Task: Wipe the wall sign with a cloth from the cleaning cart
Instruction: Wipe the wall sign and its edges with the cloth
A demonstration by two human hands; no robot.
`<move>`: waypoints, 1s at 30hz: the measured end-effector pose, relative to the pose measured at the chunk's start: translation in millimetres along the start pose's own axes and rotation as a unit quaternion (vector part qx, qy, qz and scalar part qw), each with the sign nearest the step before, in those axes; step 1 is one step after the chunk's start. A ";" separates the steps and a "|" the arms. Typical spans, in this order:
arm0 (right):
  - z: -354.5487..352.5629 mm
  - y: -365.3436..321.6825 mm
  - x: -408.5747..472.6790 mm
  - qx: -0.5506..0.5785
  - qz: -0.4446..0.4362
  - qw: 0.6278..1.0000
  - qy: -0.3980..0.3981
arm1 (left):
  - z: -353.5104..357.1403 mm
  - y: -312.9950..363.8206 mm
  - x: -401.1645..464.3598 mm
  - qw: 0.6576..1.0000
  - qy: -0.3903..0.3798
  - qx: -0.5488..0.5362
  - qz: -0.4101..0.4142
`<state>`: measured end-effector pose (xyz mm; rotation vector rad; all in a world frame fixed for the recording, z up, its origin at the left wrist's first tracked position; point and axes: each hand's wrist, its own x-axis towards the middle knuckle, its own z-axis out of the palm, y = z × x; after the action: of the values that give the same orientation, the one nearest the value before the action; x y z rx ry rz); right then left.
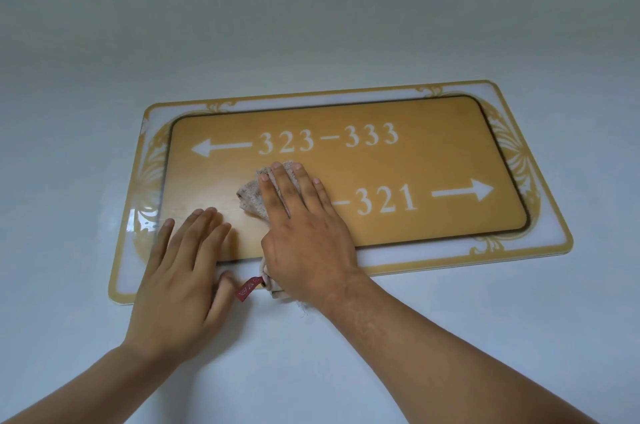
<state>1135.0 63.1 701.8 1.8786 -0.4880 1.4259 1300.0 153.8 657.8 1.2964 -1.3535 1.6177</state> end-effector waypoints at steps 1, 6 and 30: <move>-0.5 1.3 0.5 0.000 -0.001 1.000 0.002 | 0.2 4.1 6.0 1.000 0.002 0.000 -0.001; -2.6 5.5 -1.5 0.002 -0.001 1.000 0.005 | -1.7 18.3 24.0 0.999 0.007 -0.013 -0.035; -5.3 25.1 -5.8 0.009 -0.003 1.000 0.001 | 13.0 52.1 46.4 0.999 -0.007 0.014 -0.035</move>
<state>1112.7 49.4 704.9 1.8909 -0.4680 1.4332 1242.1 123.1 685.1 1.3589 -1.2829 1.5890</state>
